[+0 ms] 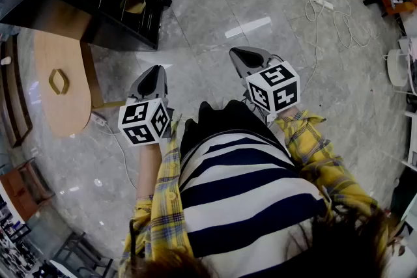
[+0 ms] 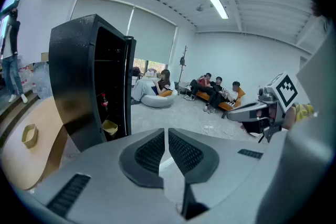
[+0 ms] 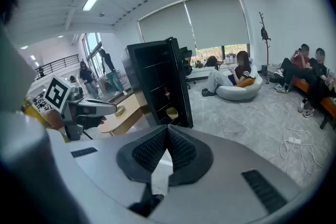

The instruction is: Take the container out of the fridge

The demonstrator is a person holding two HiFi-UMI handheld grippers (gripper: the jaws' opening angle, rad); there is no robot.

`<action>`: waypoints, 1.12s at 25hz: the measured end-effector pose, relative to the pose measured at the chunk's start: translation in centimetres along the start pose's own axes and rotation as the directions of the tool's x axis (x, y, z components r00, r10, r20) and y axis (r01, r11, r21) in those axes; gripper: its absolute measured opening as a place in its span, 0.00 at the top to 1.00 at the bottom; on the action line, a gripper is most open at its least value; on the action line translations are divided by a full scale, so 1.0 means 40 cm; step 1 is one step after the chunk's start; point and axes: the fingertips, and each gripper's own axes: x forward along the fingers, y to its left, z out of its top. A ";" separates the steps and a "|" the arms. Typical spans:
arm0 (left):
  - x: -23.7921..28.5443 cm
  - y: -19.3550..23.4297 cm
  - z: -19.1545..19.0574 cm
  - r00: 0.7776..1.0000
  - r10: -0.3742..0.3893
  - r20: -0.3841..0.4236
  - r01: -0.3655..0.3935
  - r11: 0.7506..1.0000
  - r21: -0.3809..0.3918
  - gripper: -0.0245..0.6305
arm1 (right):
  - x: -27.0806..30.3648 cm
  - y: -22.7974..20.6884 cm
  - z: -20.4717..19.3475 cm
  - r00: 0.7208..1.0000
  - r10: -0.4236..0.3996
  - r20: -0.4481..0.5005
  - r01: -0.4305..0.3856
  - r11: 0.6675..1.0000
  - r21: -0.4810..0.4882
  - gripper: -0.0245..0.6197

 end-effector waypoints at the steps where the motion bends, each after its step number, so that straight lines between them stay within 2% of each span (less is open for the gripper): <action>1: 0.005 -0.005 0.003 1.000 -0.001 0.003 0.001 1.000 -0.001 0.91 | -0.003 -0.006 0.002 1.000 0.003 0.005 -0.003 1.000 0.001 0.92; 13: 0.047 -0.045 0.008 1.000 0.016 0.015 -0.016 1.000 0.008 0.91 | -0.006 -0.047 0.012 0.999 0.044 0.010 -0.044 0.999 -0.006 0.92; 23: 0.084 -0.098 0.027 0.997 0.014 0.077 -0.018 0.999 0.042 0.91 | 0.005 -0.062 0.004 0.993 0.116 -0.008 -0.117 0.993 -0.035 0.92; 28: 0.109 -0.100 0.043 0.994 -0.015 0.104 0.019 0.999 -0.033 0.93 | 0.023 -0.063 0.003 0.989 0.145 -0.015 -0.145 0.989 -0.018 0.92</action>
